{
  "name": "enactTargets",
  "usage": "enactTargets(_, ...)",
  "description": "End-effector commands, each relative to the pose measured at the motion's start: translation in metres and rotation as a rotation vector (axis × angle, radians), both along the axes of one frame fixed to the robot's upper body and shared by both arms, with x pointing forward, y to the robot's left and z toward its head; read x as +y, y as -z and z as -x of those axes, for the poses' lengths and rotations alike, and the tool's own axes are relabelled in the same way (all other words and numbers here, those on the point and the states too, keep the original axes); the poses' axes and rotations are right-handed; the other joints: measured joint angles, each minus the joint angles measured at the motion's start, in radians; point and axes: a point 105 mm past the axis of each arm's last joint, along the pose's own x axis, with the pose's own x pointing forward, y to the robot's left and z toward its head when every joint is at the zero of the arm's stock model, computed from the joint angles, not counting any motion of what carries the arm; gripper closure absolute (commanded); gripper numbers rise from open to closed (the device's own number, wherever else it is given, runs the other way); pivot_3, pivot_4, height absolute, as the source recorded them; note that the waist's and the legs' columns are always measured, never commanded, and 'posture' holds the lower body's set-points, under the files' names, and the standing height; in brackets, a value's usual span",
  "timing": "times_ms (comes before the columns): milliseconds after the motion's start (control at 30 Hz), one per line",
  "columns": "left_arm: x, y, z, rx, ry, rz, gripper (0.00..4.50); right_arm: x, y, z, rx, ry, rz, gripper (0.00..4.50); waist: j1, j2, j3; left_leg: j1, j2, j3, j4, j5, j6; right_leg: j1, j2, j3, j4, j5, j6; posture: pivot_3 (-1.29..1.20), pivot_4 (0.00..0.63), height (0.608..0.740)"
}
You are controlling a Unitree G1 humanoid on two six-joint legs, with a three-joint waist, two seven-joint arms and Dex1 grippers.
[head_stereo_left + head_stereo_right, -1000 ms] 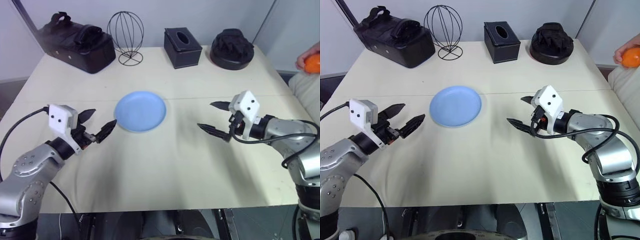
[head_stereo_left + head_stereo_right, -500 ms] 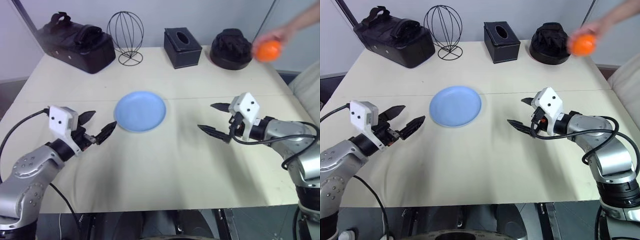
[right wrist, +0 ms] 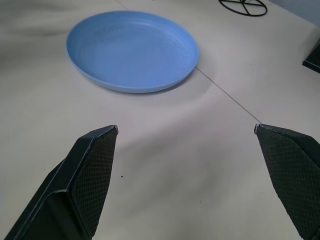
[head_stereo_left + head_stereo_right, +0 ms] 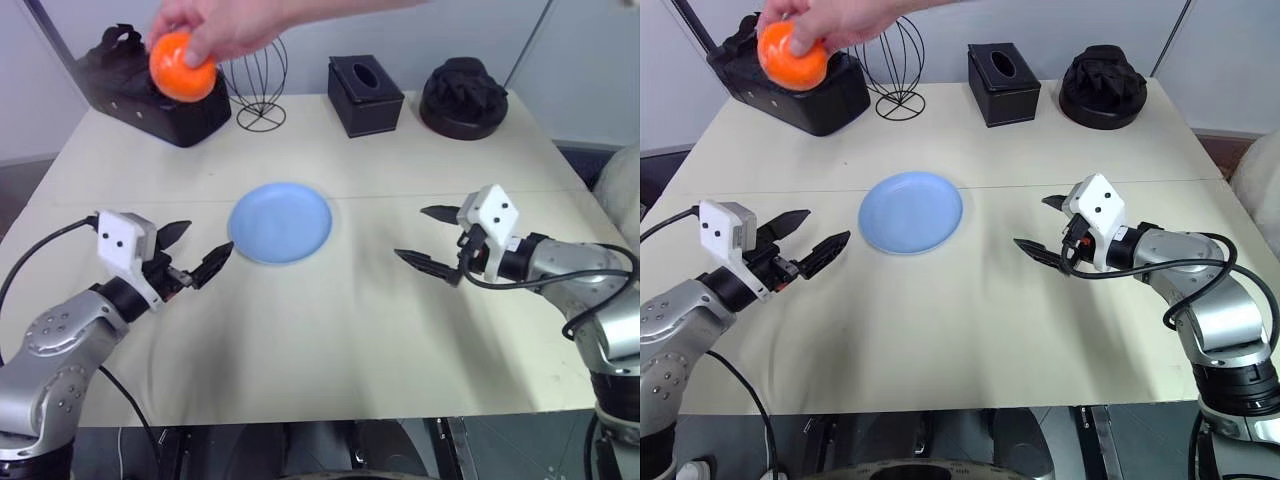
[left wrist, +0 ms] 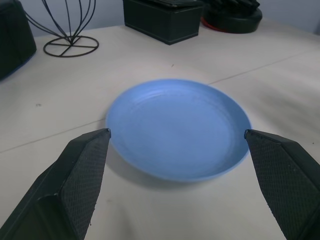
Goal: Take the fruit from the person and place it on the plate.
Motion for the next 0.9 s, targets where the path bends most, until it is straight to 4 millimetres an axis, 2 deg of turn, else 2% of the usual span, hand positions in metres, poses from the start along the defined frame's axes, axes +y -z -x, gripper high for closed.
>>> enactTargets(33, 0.0, -0.016, 0.001, -0.081, -0.022, -0.02, 0.03, 0.003, -0.012, 0.0, -0.053, -0.018, -0.012, 0.0, 0.0, 0.0, 0.0, 0.0, 0.0, 0.0, 0.0, 0.0, 0.0, 0.0, 0.0, 0.0, 0.0, 0.0, 0.0, 0.0, 0.15, 0.74)
enactTargets(100, 0.002, -0.024, -0.001, -0.161, -0.087, -0.067, 0.03, 0.004, -0.012, 0.0, -0.052, -0.023, -0.013, 0.0, 0.0, 0.0, 0.0, 0.0, 0.0, 0.0, 0.0, 0.0, 0.0, 0.0, 0.0, 0.0, 0.0, 0.0, 0.0, 0.0, 0.15, 0.74)
enactTargets(367, 0.006, -0.06, 0.004, -0.586, -0.264, -0.506, 0.03, 0.01, -0.011, -0.003, -0.042, -0.051, -0.013, 0.0, 0.001, 0.0, 0.0, 0.0, 0.0, 0.0, 0.0, 0.0, 0.0, 0.0, 0.0, 0.0, 0.0, 0.0, 0.0, 0.0, 0.15, 0.74)
enactTargets(500, 0.012, -0.077, 0.005, -0.755, -0.344, -0.672, 0.03, 0.014, -0.011, -0.005, -0.042, -0.065, -0.014, 0.0, 0.001, 0.0, 0.0, 0.0, 0.0, 0.001, 0.0, 0.0, 0.0, 0.0, 0.0, 0.0, 0.0, 0.0, 0.0, 0.0, 0.15, 0.74)
enactTargets(633, 0.021, -0.082, 0.004, -0.826, -0.405, -0.727, 0.03, 0.016, -0.011, -0.006, -0.046, -0.071, -0.017, 0.0, 0.001, 0.0, 0.0, 0.0, 0.0, 0.001, 0.0, 0.0, 0.0, 0.0, 0.0, 0.0, 0.0, 0.0, 0.0, 0.0, 0.15, 0.74)
enactTargets(900, 0.044, -0.075, -0.017, -0.8, -0.499, -0.657, 0.03, 0.019, -0.012, -0.007, -0.055, -0.078, -0.026, 0.0, 0.001, 0.0, 0.0, 0.0, 0.0, 0.001, 0.0, 0.0, 0.0, 0.0, 0.0, 0.0, 0.0, 0.0, 0.0, 0.0, 0.15, 0.74)
